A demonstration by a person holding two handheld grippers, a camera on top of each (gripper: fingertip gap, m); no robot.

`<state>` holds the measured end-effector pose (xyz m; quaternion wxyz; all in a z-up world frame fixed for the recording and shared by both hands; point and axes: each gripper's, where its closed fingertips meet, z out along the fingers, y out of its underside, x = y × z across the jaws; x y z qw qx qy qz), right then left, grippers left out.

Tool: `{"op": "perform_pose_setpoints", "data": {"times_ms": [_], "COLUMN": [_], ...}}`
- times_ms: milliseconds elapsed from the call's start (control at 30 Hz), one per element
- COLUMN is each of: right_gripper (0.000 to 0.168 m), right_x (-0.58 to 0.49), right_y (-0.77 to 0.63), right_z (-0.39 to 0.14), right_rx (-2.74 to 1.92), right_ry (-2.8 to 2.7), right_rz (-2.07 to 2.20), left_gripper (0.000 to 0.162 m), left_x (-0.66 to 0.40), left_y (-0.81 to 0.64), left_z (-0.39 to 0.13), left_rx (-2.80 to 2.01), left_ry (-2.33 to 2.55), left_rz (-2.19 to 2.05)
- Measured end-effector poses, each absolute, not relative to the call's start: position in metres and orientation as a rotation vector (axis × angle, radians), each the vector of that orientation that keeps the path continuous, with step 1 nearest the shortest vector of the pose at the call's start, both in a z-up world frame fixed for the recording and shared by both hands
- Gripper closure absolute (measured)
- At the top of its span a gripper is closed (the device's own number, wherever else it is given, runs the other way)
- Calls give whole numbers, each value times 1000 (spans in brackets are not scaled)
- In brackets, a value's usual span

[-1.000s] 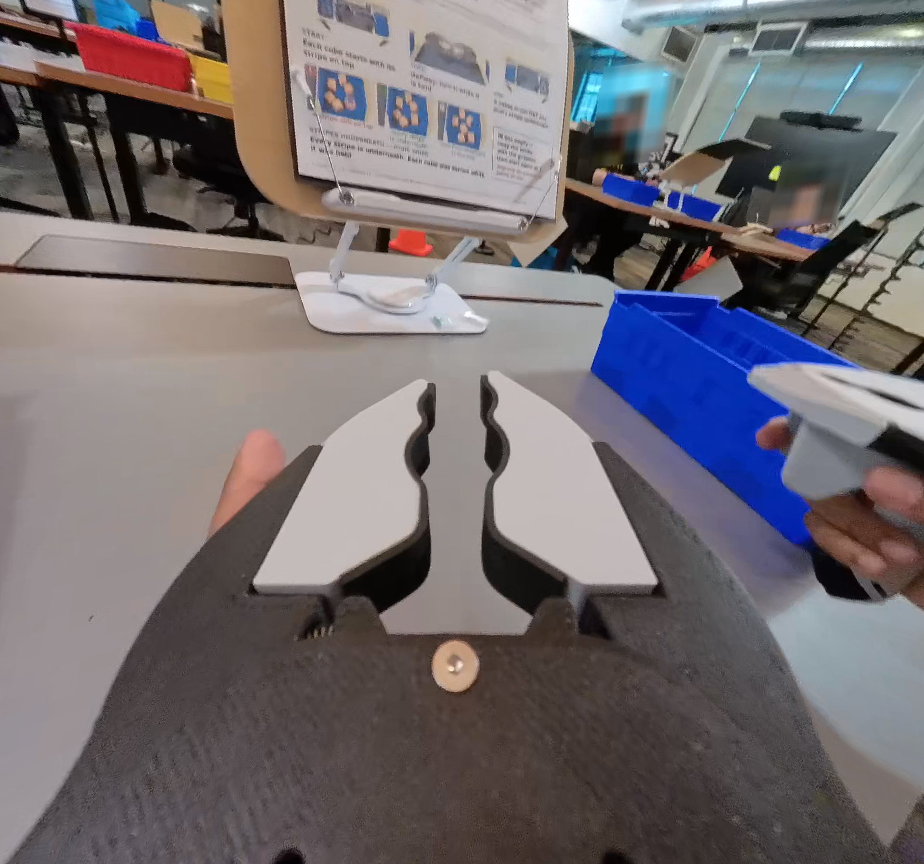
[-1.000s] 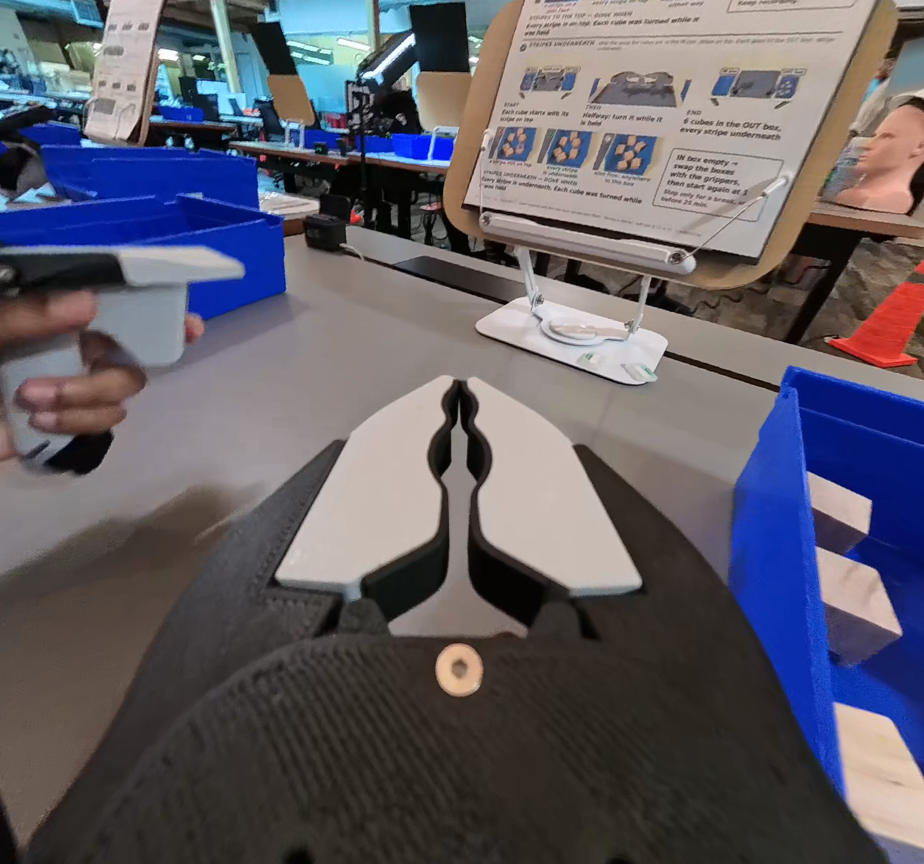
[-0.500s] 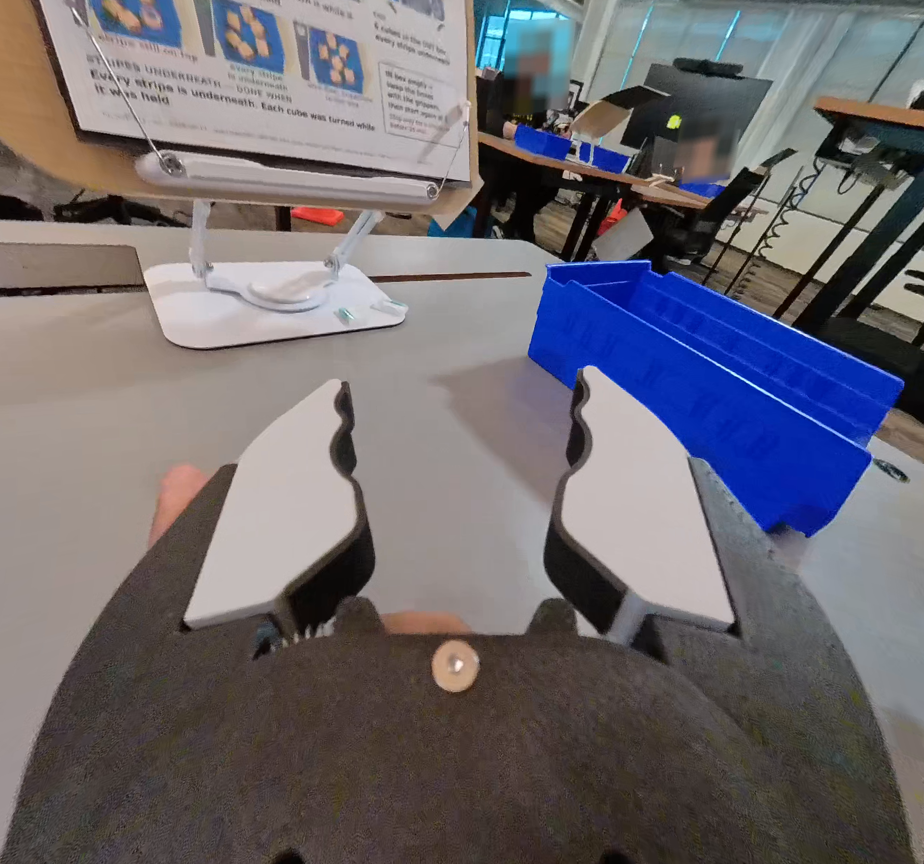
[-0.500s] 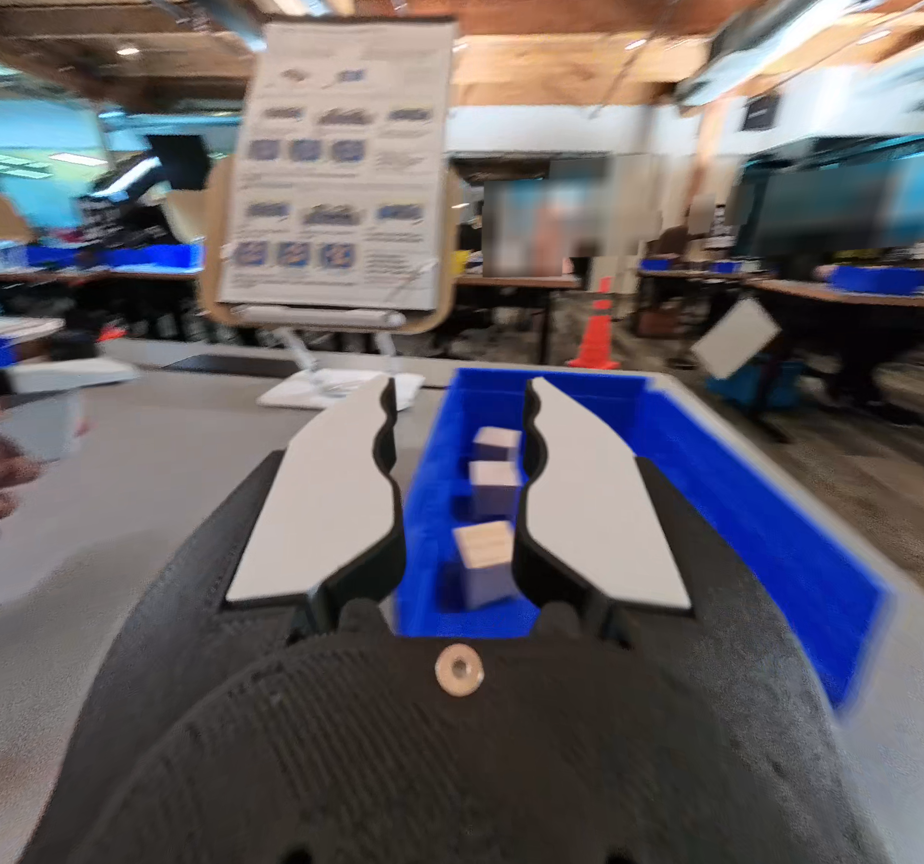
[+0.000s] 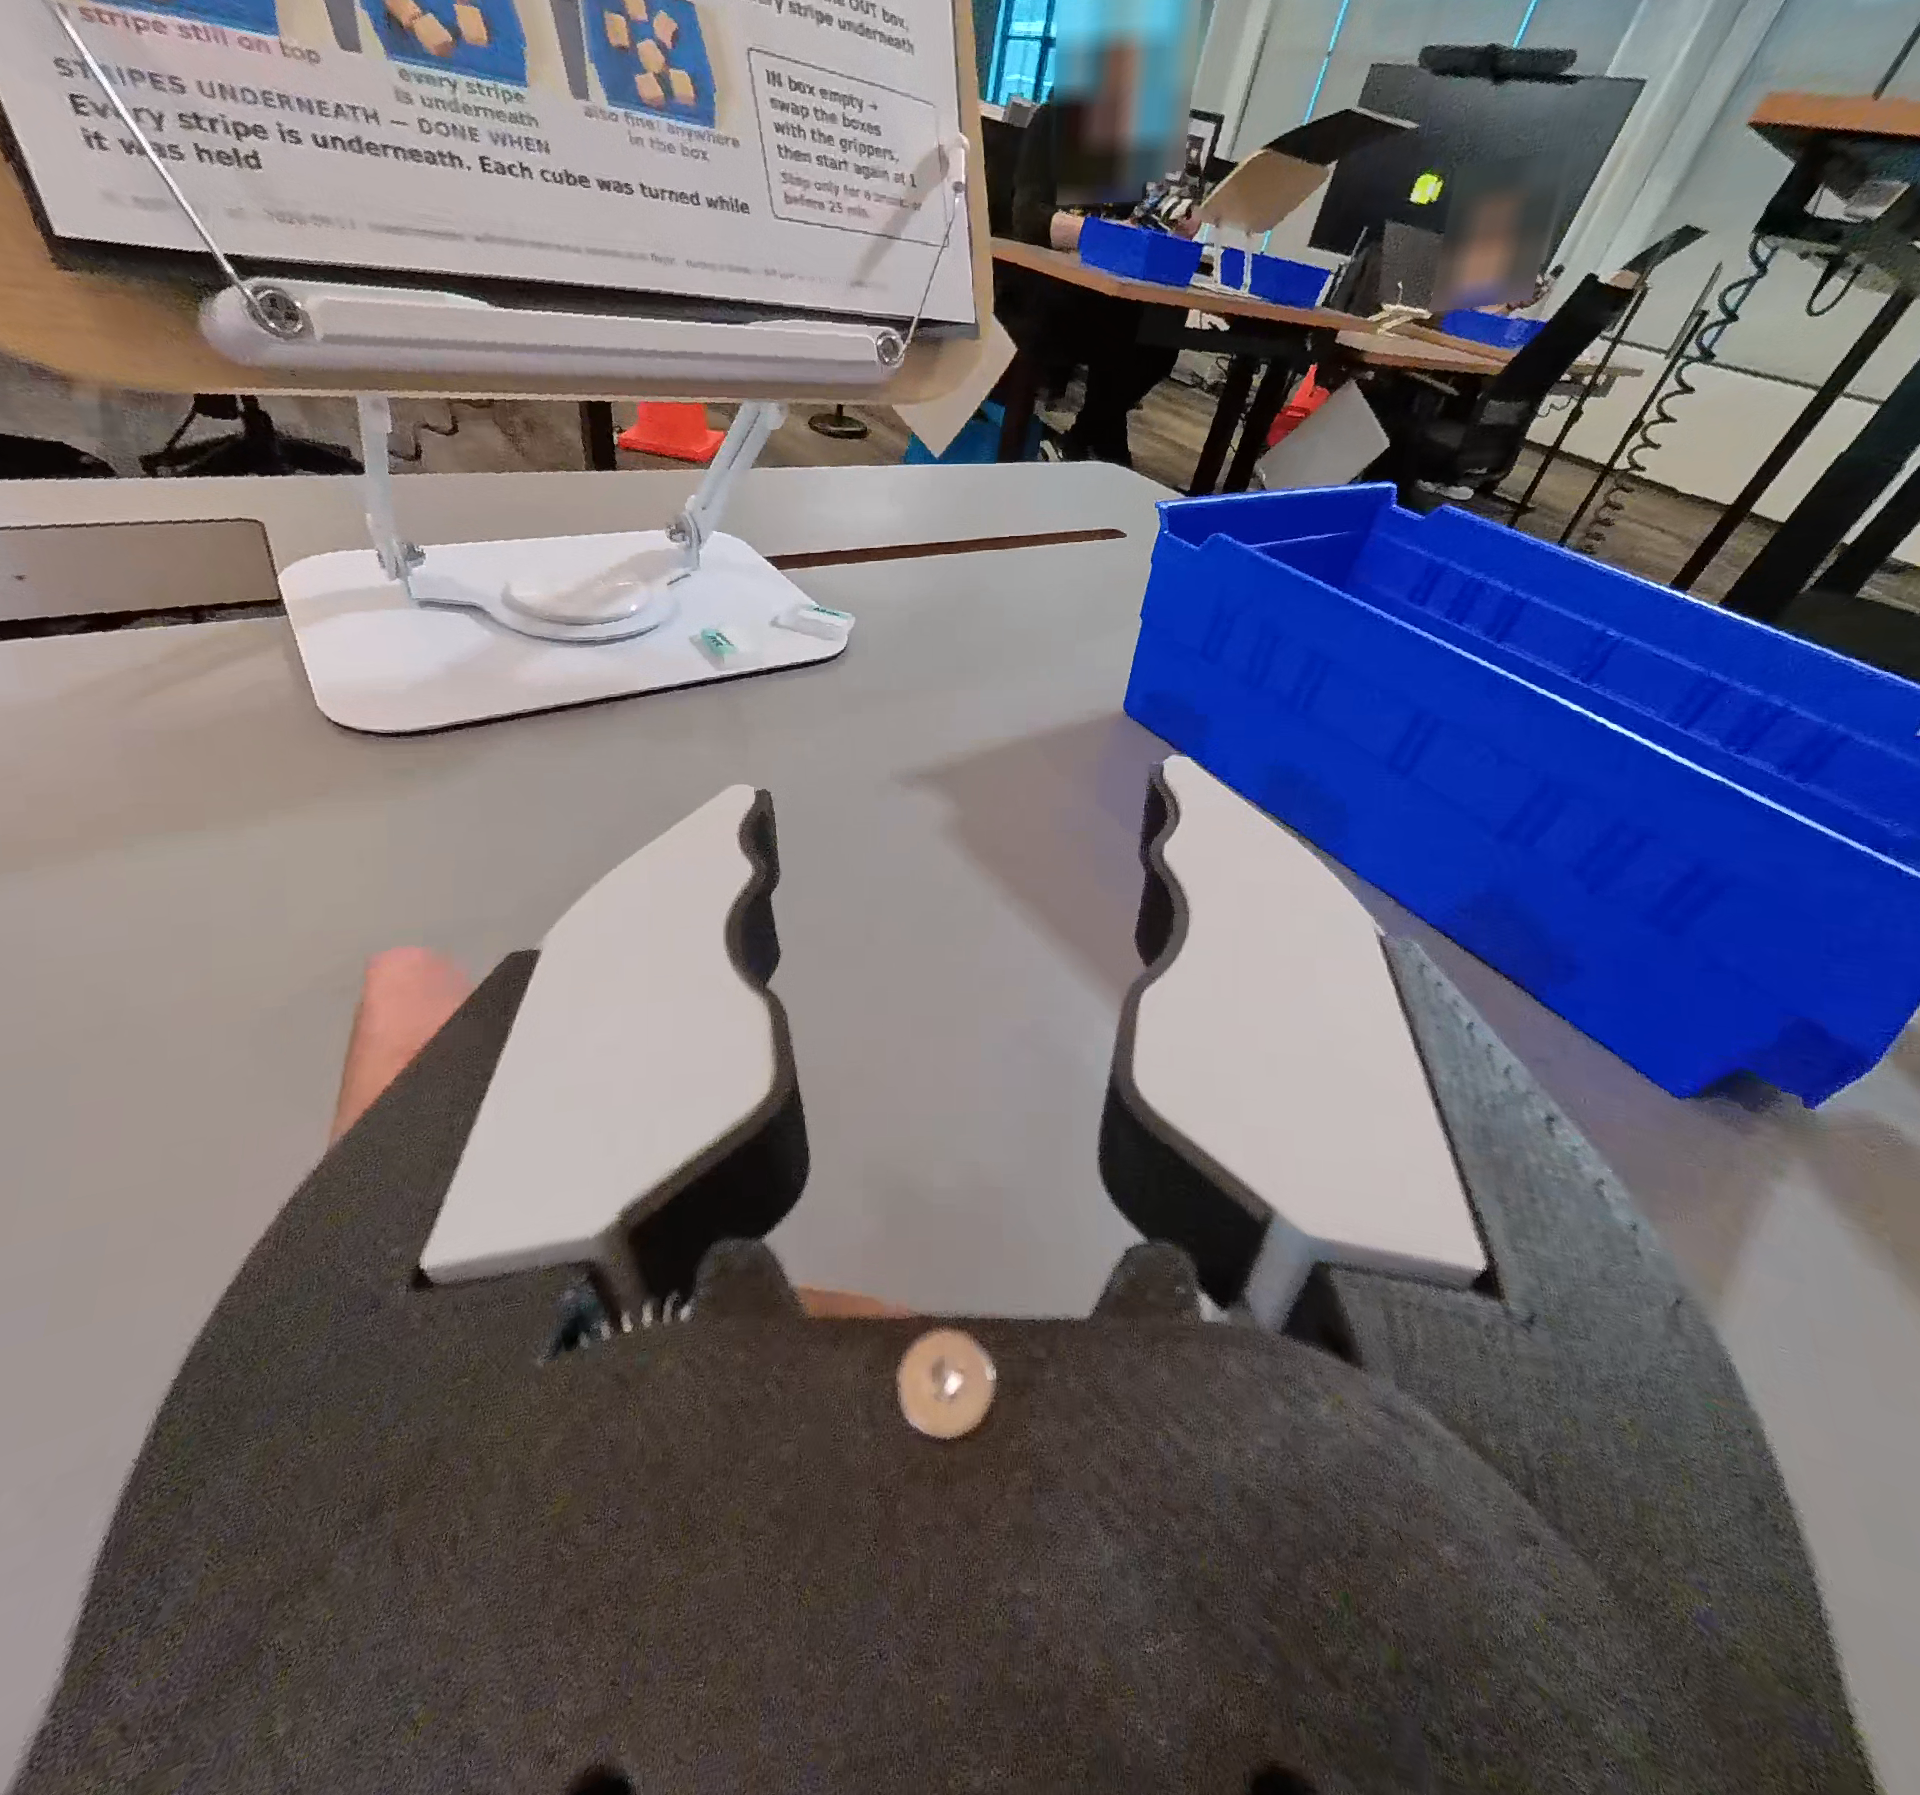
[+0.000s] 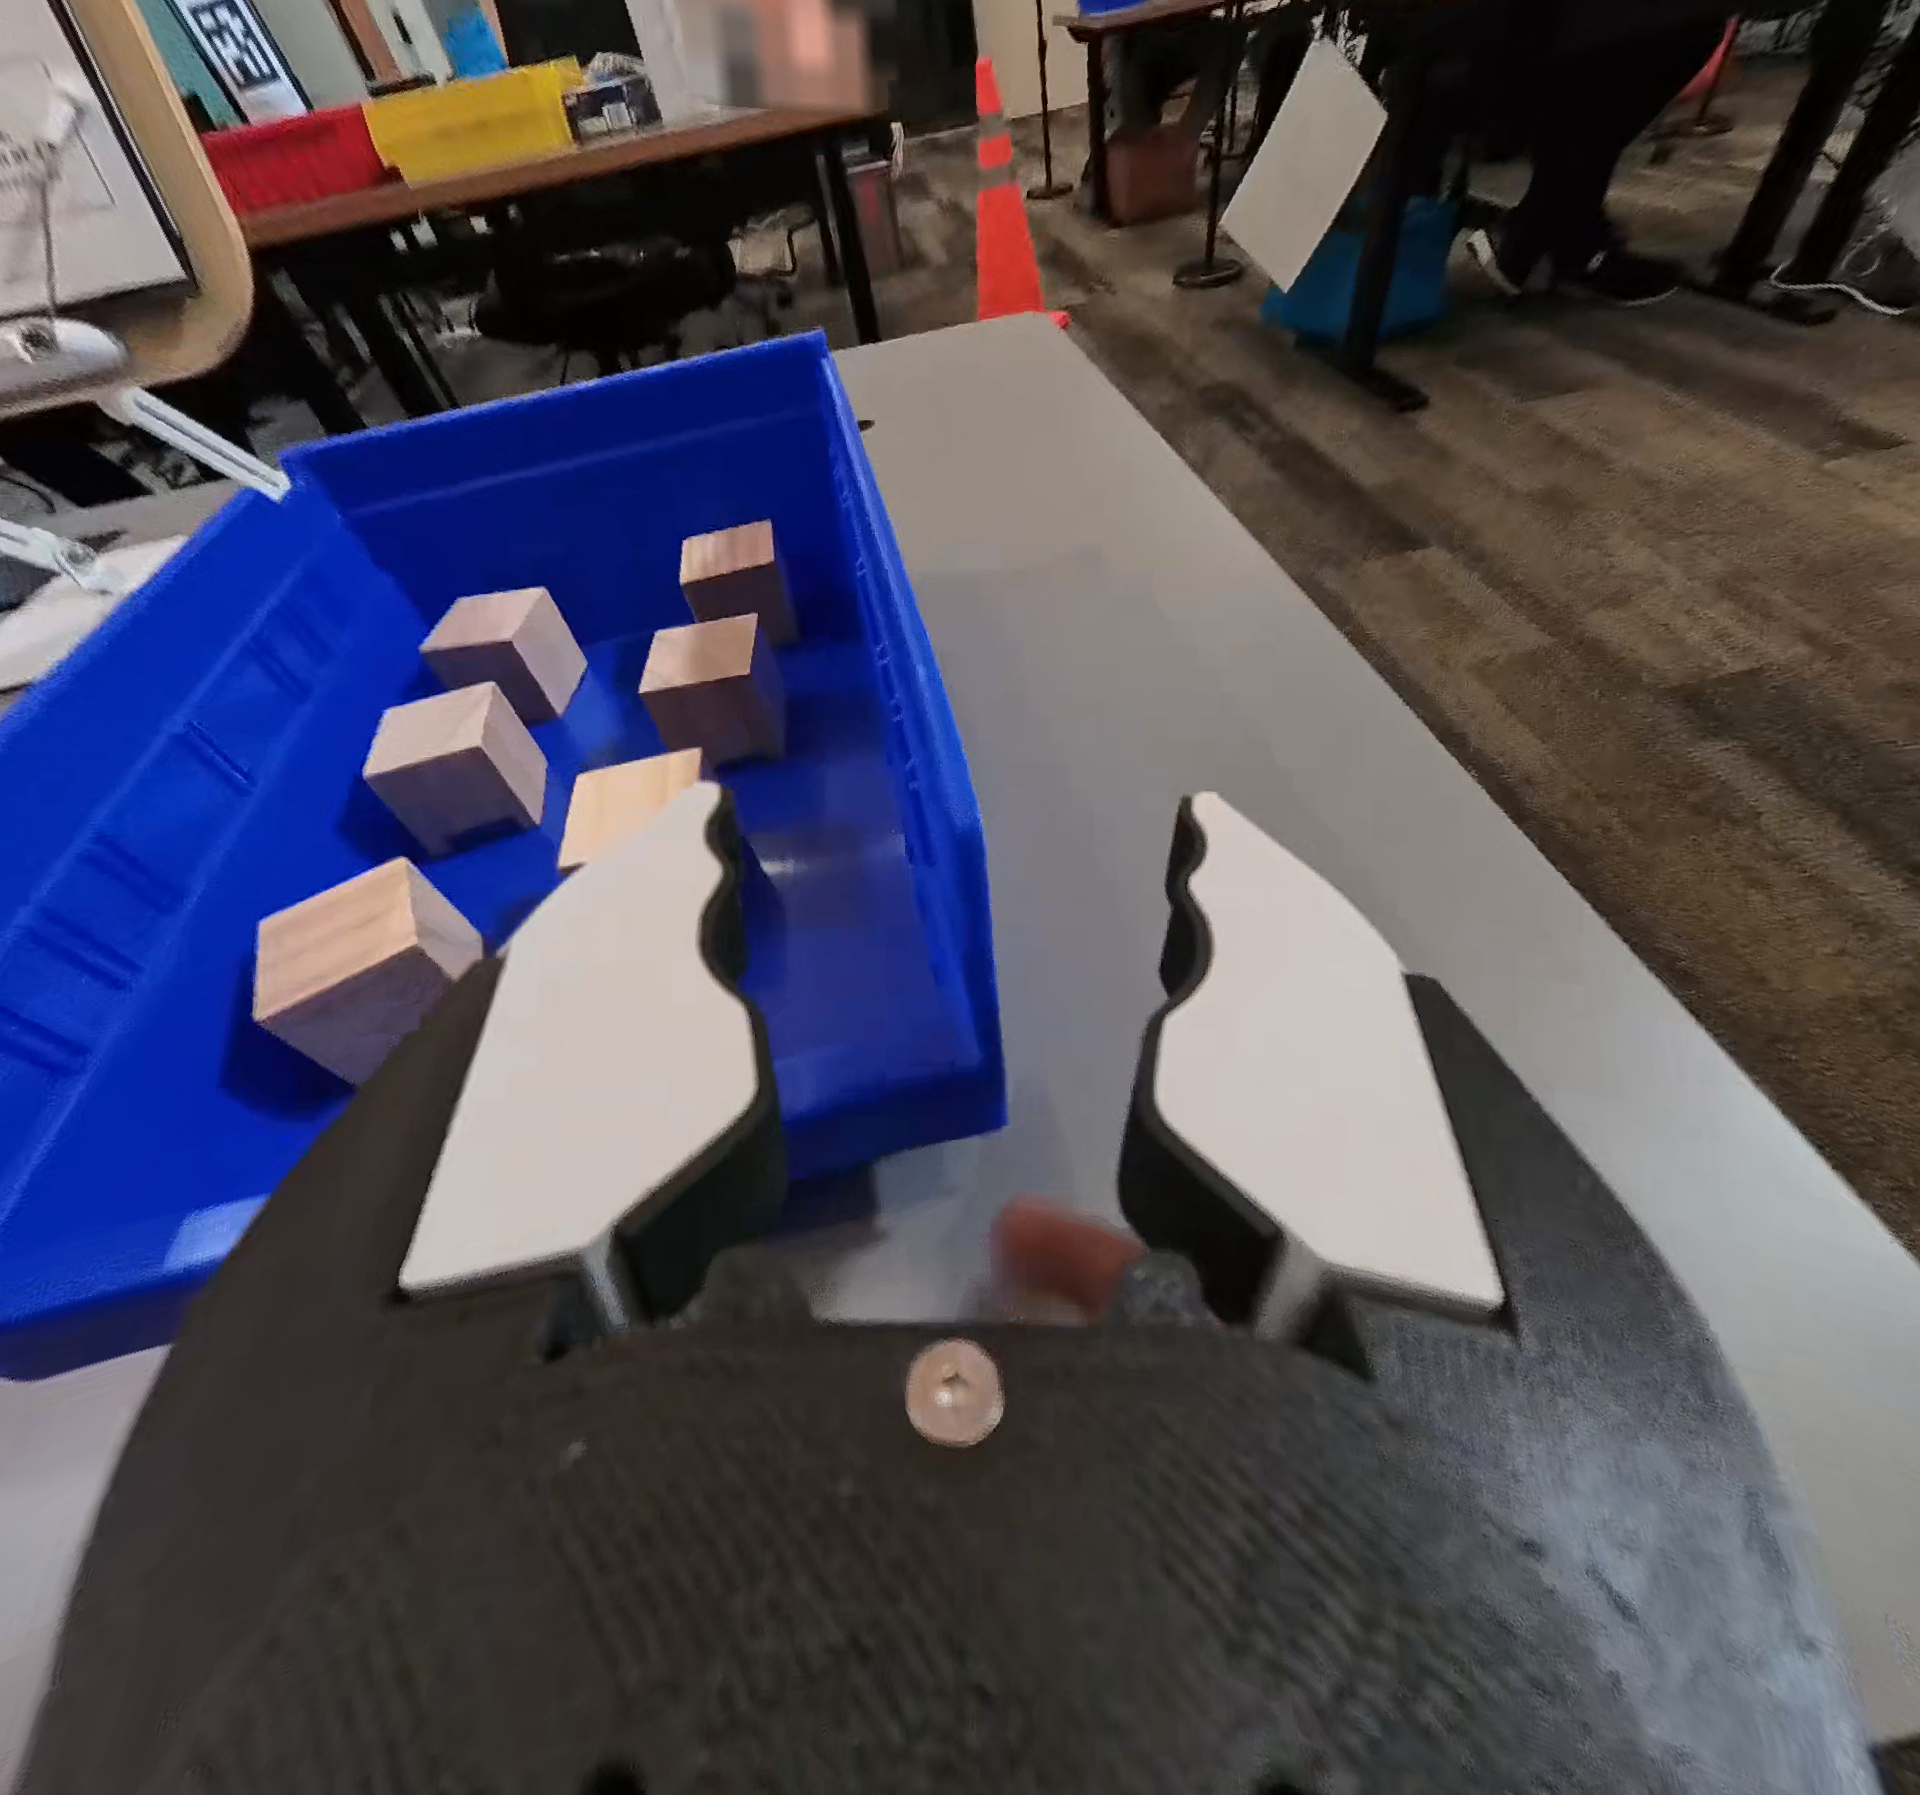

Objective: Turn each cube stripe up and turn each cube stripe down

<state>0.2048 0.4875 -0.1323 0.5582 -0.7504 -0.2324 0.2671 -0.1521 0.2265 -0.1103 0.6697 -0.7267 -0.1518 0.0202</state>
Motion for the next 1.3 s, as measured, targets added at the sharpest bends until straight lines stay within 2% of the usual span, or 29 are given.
{"op": "perform_pose_setpoints", "data": {"times_ms": [233, 533, 600, 667, 800, 1100, 1200, 1233, 1300], "right_gripper": [94, 99, 111, 144, 159, 159, 160, 159, 159], "right_x": [185, 159, 157, 156, 146, 139, 131, 128, 125], "right_y": [506, 533, 536, 538, 530, 519, 511, 509, 505], "right_z": [-141, -151, -159, -169, -170, -160, -161, -160, -153], "right_rx": [-1806, -1872, -1911, -1958, -2032, -2051, -2077, -2076, -2059], "right_ry": [-618, -687, -716, -754, -704, -625, -590, -580, -564], "right_rz": [651, 662, 624, 574, 826, 896, 961, 984, 1026], "left_gripper": [96, 103, 103, 103, 104, 103, 92, 97, 92], "left_x": [-176, -204, -203, -205, -208, -212, -215, -220, -223], "left_y": [195, 137, 130, 126, 117, 118, 112, 108, 84], "left_z": [-118, -101, -103, -104, -106, -99, -92, -89, -78], "left_rx": [-1622, -1527, -1534, -1538, -1546, -1528, -1523, -1519, -1492], "left_ry": [-483, -512, -527, -533, -541, -554, -618, -650, -727], "left_rz": [-5, 268, 272, 287, 314, 323, 271, 262, 331]}}
